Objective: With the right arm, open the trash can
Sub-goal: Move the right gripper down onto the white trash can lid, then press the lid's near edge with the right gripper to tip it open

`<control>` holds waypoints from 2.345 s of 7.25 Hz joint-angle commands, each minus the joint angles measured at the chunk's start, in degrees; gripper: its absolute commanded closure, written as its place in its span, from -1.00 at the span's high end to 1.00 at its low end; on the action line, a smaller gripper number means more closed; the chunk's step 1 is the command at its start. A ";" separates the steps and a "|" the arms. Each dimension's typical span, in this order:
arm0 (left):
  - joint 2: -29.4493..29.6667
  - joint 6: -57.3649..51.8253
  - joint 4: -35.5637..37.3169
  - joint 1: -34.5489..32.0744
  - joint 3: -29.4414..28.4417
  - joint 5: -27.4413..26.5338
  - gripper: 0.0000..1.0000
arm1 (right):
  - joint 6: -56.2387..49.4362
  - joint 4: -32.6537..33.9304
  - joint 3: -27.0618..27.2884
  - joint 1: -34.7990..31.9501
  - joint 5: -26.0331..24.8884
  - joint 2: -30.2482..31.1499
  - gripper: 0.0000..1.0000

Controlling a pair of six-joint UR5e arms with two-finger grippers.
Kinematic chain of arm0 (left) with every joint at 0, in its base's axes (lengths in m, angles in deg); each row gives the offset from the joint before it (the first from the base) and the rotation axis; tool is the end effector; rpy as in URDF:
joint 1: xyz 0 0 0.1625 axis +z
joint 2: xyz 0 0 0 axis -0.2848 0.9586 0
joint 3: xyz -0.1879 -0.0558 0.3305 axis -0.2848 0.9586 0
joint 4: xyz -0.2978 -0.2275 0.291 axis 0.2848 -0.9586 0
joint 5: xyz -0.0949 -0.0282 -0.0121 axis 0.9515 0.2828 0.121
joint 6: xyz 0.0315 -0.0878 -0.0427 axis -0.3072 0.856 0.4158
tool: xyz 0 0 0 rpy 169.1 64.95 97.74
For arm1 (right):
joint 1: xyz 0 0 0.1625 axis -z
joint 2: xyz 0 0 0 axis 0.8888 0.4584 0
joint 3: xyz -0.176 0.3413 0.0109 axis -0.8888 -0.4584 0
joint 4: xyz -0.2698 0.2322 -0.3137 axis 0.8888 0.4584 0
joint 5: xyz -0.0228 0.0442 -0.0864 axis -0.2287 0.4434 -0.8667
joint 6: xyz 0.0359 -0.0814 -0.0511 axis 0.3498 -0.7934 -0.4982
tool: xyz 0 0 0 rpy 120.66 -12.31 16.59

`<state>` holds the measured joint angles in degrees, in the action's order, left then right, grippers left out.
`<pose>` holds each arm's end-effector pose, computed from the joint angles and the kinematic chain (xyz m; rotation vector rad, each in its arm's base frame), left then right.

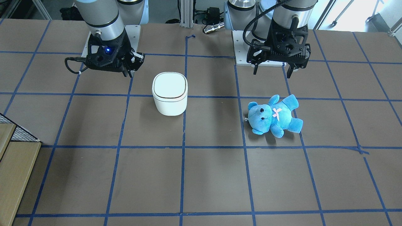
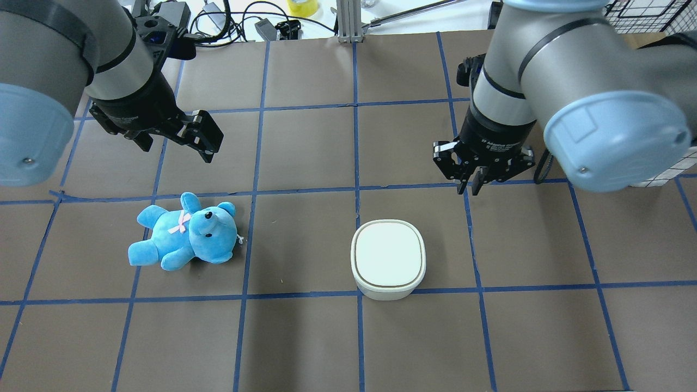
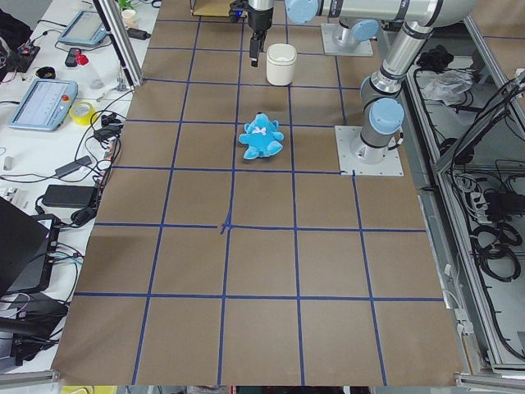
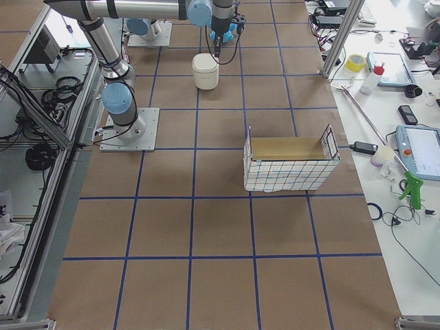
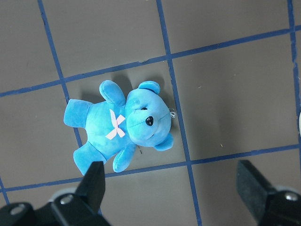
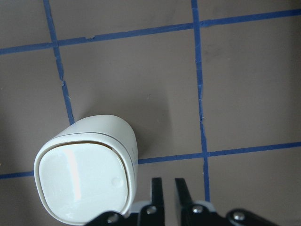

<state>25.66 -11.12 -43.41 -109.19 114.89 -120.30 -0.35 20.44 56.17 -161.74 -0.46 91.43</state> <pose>-0.1476 -0.5205 0.4464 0.2924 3.0275 -0.0719 0.2180 -0.4936 0.3707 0.1818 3.1061 0.1309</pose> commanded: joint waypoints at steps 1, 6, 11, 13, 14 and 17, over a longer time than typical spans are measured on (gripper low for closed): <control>0.00 0.00 0.00 0.00 0.00 0.00 1.00 | 3.79 5.48 3.40 -3.97 0.59 -1.65 -0.78; 0.00 0.00 0.00 0.00 0.00 0.00 1.00 | 4.86 6.72 6.47 -6.36 3.14 -5.35 -1.00; 0.00 0.00 0.00 0.00 0.00 0.00 1.00 | 4.95 6.11 8.07 -6.36 3.14 -5.96 -1.00; 0.00 0.00 0.00 0.00 0.00 0.00 1.00 | 4.95 6.55 9.56 -6.54 3.14 -6.05 -1.00; 0.00 0.00 0.00 0.00 0.00 0.00 1.00 | 4.95 6.55 9.56 -6.54 3.14 -6.05 -1.00; 0.00 0.00 0.00 0.00 0.00 0.00 1.00 | 4.86 6.46 9.74 -6.54 4.55 -6.23 -1.00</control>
<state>25.66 -11.12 -43.41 -109.19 114.89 -120.30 4.54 26.93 65.81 -168.27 3.58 85.24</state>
